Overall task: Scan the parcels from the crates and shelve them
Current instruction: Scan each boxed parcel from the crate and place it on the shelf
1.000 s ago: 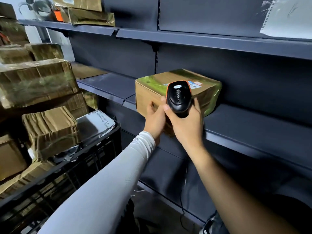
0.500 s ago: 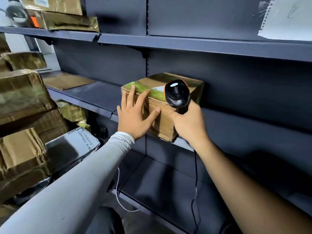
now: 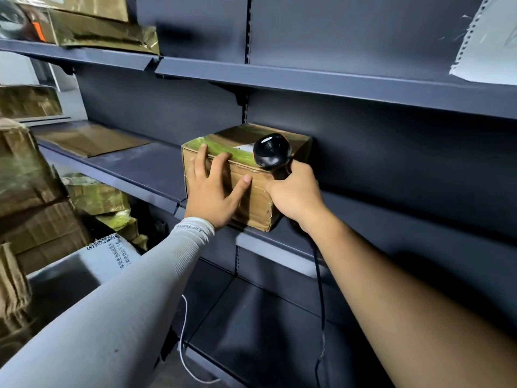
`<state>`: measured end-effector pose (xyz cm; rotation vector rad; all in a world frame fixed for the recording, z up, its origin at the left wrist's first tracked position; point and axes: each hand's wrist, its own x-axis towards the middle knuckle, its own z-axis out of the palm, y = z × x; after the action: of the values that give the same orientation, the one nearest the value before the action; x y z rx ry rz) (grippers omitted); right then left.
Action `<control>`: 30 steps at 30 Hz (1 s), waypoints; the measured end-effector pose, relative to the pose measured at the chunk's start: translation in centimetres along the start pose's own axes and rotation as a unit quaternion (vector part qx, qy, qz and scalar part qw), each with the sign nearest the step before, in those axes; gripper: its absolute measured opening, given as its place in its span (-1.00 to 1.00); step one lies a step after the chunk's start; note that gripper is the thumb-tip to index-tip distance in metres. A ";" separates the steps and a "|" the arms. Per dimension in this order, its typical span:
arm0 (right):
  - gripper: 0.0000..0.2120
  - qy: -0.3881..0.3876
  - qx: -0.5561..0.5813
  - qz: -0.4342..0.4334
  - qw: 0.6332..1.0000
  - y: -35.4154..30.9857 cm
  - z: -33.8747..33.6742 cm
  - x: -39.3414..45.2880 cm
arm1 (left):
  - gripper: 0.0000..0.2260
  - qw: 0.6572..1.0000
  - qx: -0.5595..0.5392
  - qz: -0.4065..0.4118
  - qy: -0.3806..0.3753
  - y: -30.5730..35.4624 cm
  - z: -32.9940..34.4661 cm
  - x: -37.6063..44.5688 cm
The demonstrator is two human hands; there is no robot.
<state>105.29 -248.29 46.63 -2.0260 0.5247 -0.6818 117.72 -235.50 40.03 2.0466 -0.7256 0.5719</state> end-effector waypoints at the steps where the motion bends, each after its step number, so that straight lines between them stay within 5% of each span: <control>1: -0.75 -0.007 0.002 0.001 1.000 -0.1 0.2 0.4 | -0.39 1.000 -0.002 0.002 0.001 -0.4 0.2 0.4; 16: -0.75 0.001 -0.003 0.003 1.000 0.6 1.6 2.8 | -0.37 1.000 -0.004 -0.004 0.009 -1.6 1.2 1.7; 22: -0.31 0.010 -0.019 -0.016 1.000 -0.5 1.0 0.7 | -0.34 0.996 0.070 -0.027 -0.041 0.7 -1.6 0.2; 25: -0.53 0.032 -0.028 -0.066 0.997 -1.2 0.5 -1.1 | -0.40 0.988 0.136 -0.032 -0.072 1.8 -3.5 -1.6; 30: -0.57 0.012 -0.103 -0.100 0.990 -1.3 0.7 -4.3 | -0.45 0.975 0.183 -0.049 -0.115 3.9 -6.4 -4.9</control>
<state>102.57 -244.64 46.35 -2.2885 0.4223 -0.7999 110.72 -230.55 42.55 2.5077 -0.6852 0.4384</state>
